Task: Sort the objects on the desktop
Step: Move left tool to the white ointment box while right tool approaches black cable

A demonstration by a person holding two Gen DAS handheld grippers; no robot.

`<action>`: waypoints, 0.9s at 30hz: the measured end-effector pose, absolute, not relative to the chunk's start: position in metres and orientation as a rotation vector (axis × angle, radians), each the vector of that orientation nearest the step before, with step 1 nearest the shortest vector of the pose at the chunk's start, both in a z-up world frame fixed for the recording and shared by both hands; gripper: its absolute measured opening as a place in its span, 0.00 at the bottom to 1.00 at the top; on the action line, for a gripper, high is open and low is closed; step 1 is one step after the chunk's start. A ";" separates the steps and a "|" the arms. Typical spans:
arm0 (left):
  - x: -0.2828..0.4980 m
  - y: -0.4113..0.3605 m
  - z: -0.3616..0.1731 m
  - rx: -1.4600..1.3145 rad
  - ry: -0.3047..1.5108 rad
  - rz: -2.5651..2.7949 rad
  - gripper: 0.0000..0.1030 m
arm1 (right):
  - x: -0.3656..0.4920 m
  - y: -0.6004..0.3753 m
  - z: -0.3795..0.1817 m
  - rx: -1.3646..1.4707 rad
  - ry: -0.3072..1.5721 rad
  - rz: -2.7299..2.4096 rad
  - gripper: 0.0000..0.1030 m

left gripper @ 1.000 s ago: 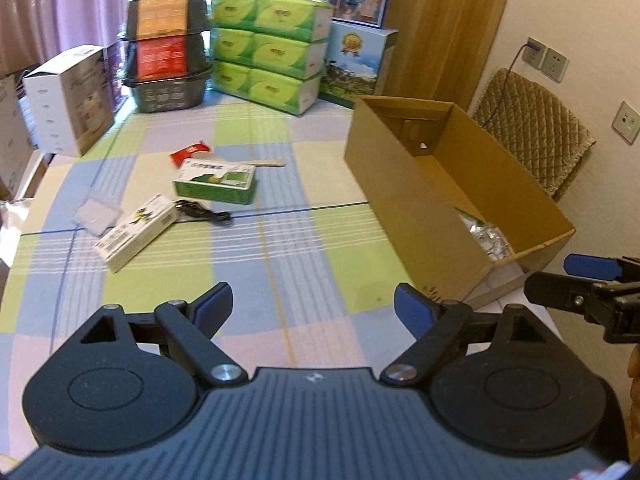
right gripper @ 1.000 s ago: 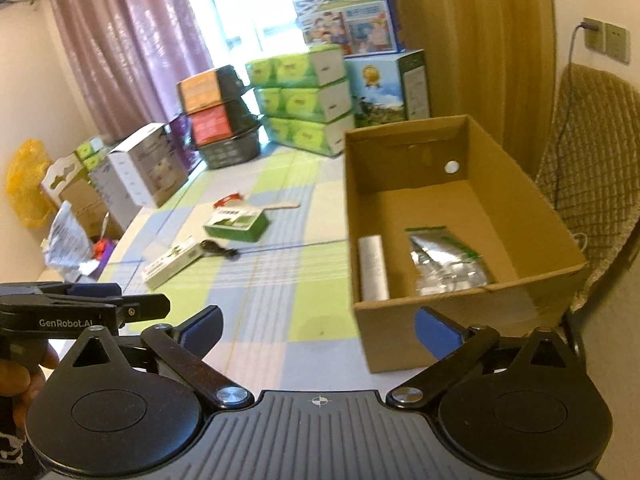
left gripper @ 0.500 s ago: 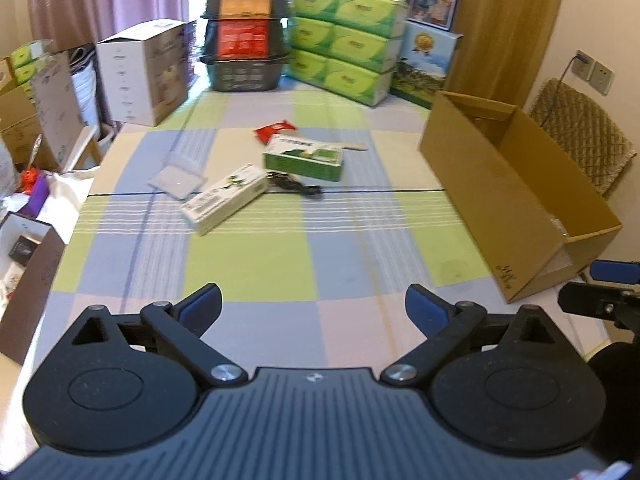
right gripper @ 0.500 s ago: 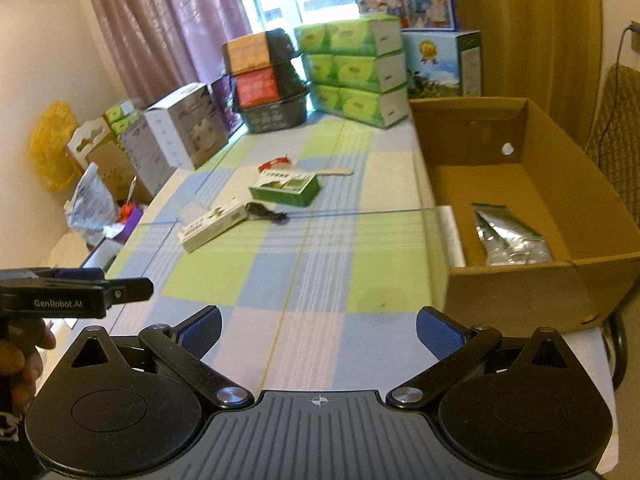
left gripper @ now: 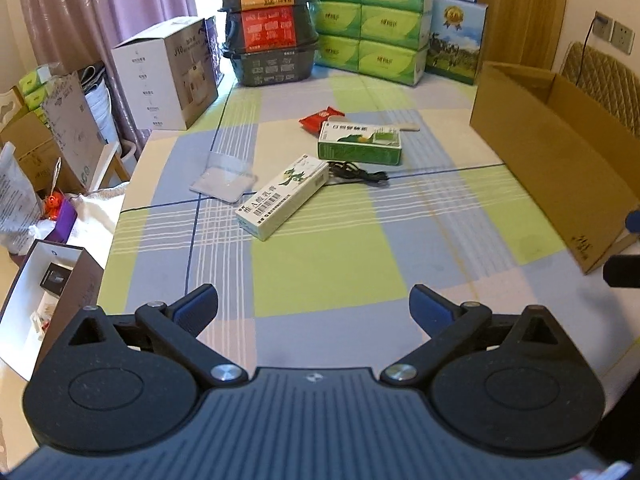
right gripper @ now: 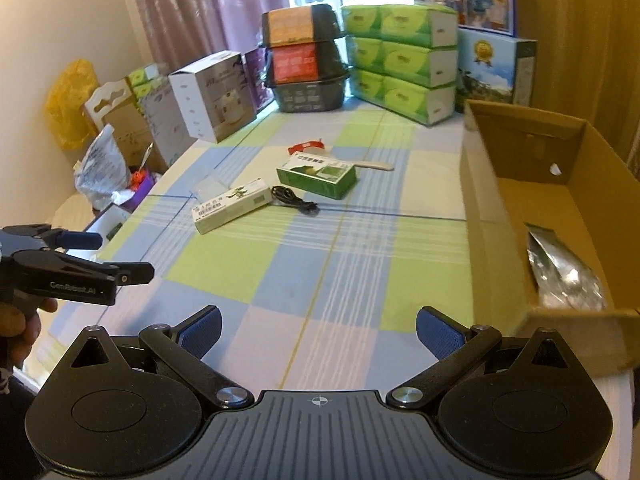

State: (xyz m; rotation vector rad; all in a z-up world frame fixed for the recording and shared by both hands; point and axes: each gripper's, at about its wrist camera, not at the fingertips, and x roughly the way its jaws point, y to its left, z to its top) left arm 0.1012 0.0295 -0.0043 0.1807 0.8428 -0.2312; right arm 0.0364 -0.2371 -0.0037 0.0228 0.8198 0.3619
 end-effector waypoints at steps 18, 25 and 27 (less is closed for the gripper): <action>0.182 0.032 -0.069 0.296 0.835 -0.256 0.96 | 0.133 -0.193 -0.085 -0.166 0.754 0.443 0.98; 0.214 0.022 -0.085 0.420 0.839 -0.322 0.96 | 0.171 -0.179 -0.101 -0.207 0.771 0.504 0.97; 0.223 0.020 -0.087 0.440 0.829 -0.338 0.95 | 0.182 -0.177 -0.106 -0.216 0.783 0.519 0.96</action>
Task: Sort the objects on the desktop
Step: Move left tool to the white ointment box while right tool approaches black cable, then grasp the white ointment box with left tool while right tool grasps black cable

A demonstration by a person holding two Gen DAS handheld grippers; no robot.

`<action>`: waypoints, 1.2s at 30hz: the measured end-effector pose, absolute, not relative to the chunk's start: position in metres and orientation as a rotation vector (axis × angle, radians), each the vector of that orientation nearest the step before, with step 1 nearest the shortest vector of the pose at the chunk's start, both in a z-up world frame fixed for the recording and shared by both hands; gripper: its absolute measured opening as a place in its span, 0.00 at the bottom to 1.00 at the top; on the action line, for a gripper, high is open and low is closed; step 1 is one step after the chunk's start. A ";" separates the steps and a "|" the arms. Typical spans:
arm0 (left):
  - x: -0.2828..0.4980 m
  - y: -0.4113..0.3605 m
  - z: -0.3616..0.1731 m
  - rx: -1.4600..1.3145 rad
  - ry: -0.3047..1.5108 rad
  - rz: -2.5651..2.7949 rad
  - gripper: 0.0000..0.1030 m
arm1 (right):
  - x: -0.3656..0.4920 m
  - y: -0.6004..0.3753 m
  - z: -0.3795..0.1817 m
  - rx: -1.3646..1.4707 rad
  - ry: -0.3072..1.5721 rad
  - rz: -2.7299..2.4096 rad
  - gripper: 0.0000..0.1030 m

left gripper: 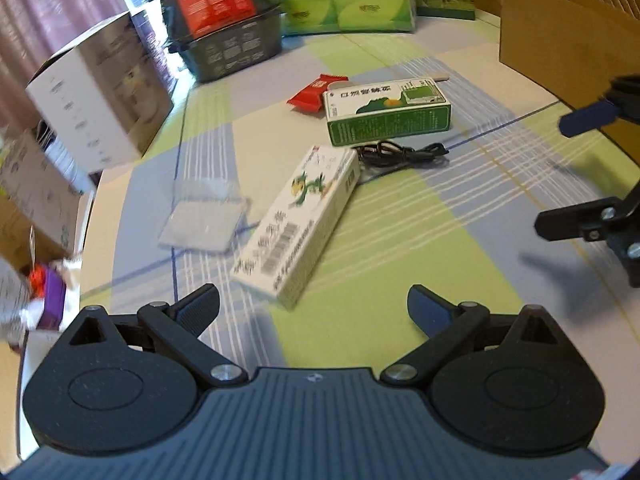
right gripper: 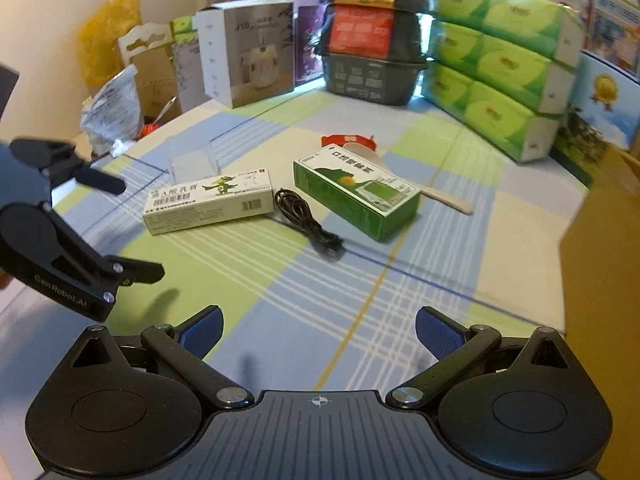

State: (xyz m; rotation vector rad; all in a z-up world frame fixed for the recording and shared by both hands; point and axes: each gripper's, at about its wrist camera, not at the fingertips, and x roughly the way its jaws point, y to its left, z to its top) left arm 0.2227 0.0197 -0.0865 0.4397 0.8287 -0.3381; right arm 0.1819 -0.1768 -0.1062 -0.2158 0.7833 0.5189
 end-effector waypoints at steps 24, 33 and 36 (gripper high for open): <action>0.277 0.023 -0.097 0.255 0.877 -0.342 0.43 | 0.251 -0.144 -0.139 -0.369 0.692 0.597 0.49; 0.277 0.017 -0.099 0.247 0.852 -0.339 0.42 | 0.252 -0.127 -0.143 -0.422 0.644 0.631 0.32; 0.277 0.016 -0.101 0.235 0.848 -0.335 0.42 | 0.248 -0.122 -0.145 -0.468 0.632 0.625 0.13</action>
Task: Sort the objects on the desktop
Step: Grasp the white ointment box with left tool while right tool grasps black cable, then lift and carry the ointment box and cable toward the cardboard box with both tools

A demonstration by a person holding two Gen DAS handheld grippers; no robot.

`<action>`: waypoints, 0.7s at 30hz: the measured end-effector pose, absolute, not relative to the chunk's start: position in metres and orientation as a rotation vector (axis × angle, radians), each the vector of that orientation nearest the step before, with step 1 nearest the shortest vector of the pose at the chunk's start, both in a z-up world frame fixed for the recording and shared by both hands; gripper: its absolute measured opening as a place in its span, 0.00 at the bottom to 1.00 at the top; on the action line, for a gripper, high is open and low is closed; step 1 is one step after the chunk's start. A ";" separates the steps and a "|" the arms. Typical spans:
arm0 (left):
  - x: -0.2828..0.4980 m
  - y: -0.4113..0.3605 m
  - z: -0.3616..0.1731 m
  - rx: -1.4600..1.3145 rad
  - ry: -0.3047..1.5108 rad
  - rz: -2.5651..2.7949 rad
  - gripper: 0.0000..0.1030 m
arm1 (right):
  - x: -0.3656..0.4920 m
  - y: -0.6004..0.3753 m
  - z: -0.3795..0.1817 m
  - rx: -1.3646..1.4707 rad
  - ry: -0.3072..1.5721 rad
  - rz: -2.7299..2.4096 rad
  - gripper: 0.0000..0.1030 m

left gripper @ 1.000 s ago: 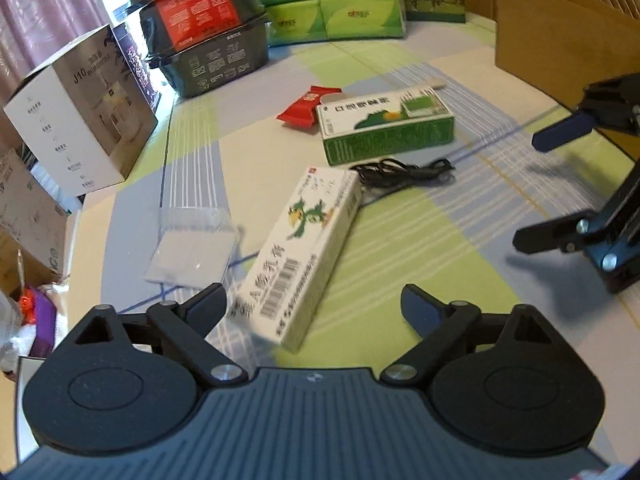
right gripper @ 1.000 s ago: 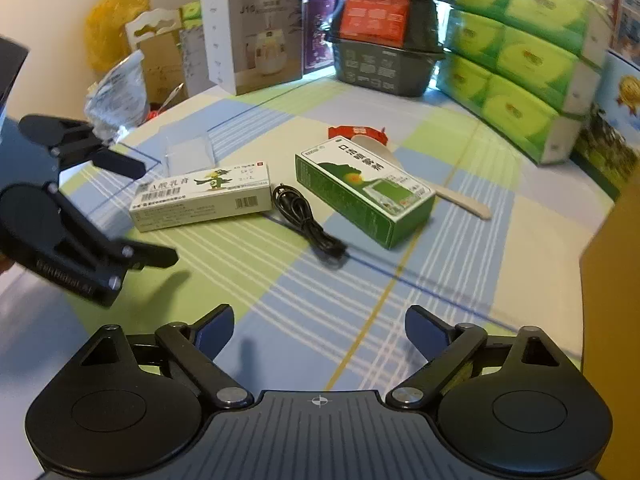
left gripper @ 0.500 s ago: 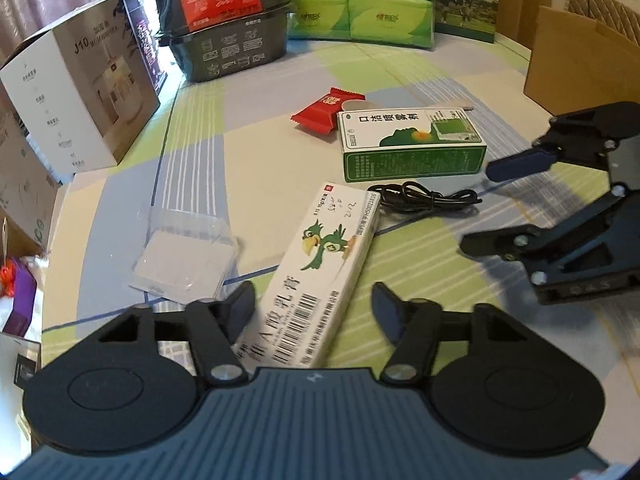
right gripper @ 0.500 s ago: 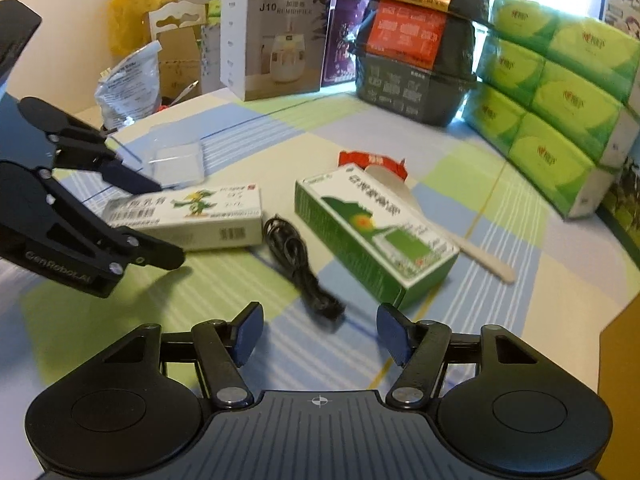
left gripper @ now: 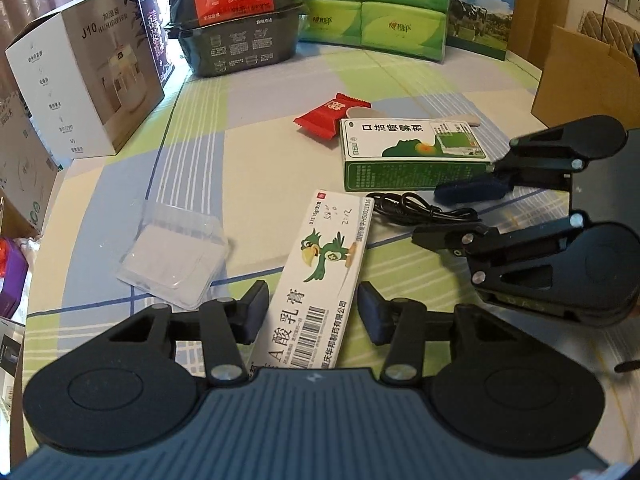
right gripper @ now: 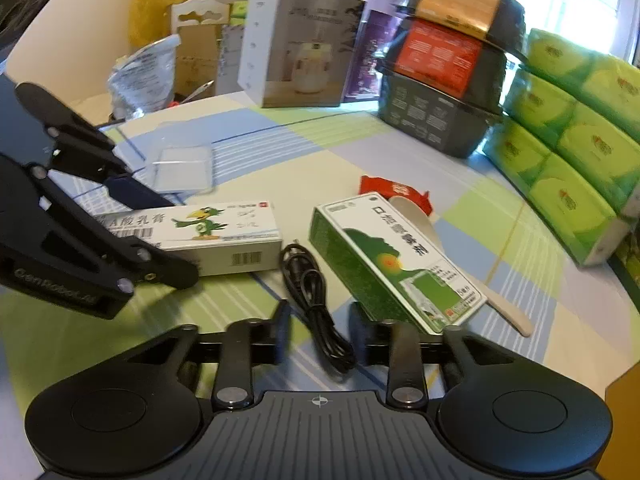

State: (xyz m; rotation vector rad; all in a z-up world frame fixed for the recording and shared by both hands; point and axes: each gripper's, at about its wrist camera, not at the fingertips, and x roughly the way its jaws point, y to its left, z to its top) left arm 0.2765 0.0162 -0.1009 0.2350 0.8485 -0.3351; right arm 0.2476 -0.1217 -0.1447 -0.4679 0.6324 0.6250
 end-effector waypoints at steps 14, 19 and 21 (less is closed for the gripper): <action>0.259 0.008 -0.099 0.158 0.914 -0.353 0.32 | 0.223 -0.150 -0.125 -0.220 0.868 0.525 0.08; 0.227 -0.002 -0.093 0.140 0.962 -0.384 0.32 | 0.190 -0.173 -0.114 -0.117 0.952 0.469 0.08; 0.208 -0.007 -0.090 0.162 0.970 -0.402 0.32 | 0.173 -0.183 -0.110 -0.084 0.970 0.449 0.08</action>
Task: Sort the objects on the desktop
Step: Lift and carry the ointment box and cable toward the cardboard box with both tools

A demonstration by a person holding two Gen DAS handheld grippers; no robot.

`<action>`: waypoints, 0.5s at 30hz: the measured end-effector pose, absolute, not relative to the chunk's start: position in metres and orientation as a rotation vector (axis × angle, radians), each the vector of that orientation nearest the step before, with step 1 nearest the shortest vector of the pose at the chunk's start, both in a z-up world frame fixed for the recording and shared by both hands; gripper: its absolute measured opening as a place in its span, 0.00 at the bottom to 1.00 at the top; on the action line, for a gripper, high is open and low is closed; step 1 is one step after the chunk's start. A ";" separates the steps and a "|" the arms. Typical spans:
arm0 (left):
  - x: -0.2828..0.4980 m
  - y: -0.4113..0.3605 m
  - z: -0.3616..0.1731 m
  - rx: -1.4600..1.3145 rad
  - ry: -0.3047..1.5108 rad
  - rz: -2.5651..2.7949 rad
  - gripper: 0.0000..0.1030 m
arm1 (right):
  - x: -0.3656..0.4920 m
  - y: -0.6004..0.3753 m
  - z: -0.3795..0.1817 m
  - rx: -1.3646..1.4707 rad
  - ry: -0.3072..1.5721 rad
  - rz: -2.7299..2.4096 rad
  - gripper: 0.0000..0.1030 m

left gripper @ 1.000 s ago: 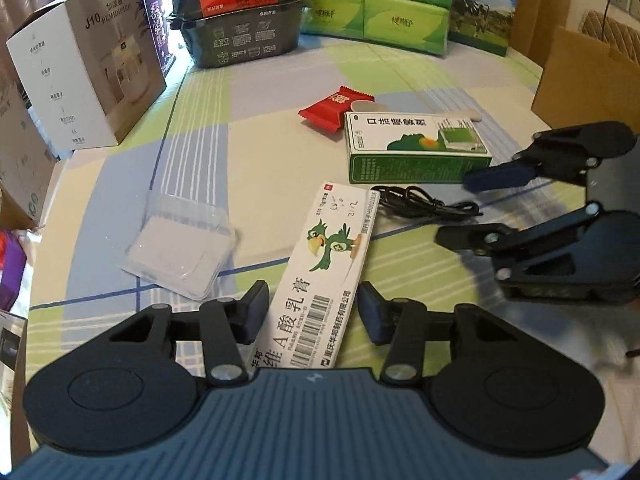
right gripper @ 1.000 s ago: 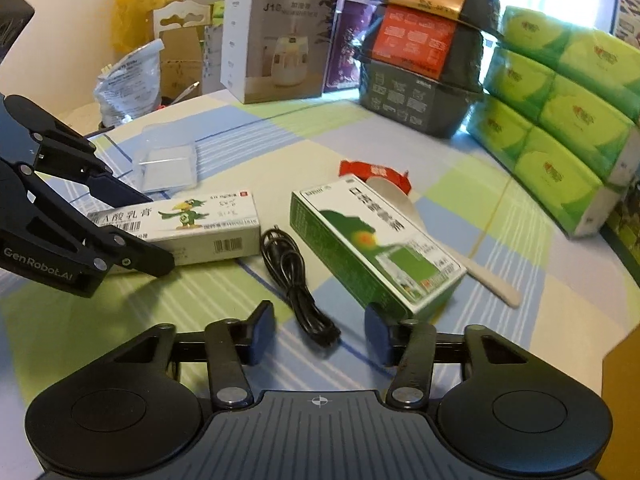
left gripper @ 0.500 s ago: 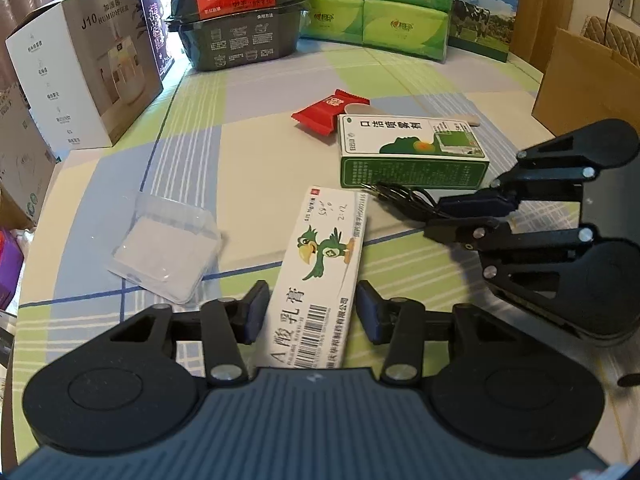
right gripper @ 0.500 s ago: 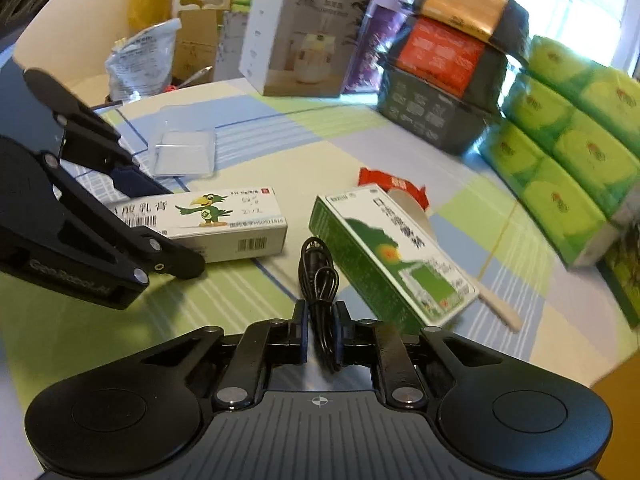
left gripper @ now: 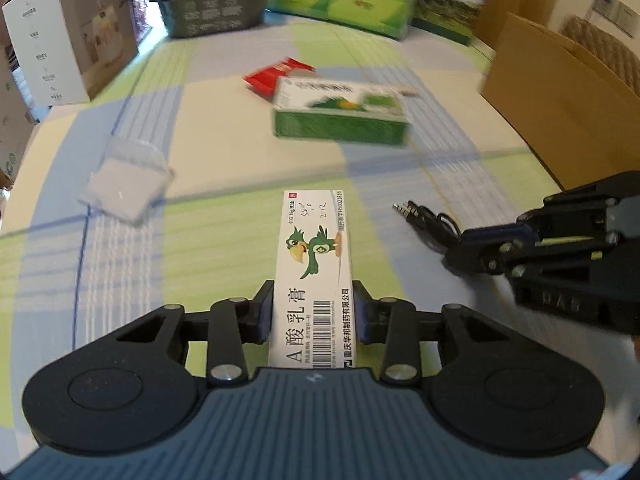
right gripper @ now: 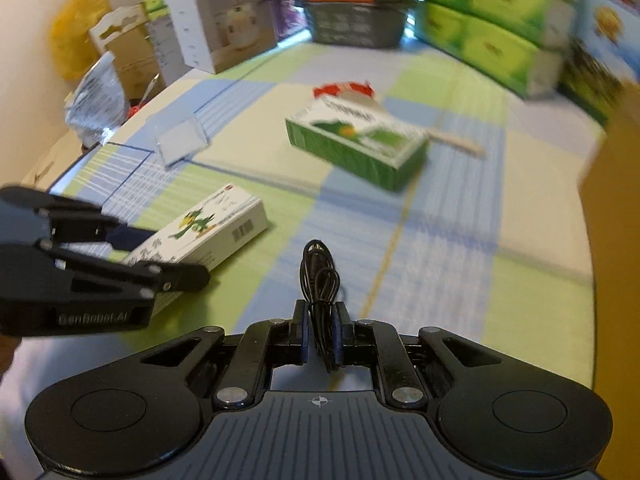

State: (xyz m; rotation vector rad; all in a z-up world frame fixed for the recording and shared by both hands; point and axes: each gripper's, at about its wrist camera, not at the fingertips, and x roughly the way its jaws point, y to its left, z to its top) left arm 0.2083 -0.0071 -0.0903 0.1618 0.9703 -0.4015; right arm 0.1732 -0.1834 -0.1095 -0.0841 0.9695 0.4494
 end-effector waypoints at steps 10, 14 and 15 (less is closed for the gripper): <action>0.142 -0.026 -0.093 0.207 0.956 -0.430 0.33 | 0.120 -0.197 -0.111 -0.082 0.969 0.446 0.08; 0.144 -0.030 -0.094 0.243 0.919 -0.419 0.33 | 0.119 -0.193 -0.116 -0.154 0.918 0.449 0.12; 0.145 -0.029 -0.095 0.241 0.914 -0.410 0.35 | 0.118 -0.191 -0.117 -0.175 0.902 0.450 0.15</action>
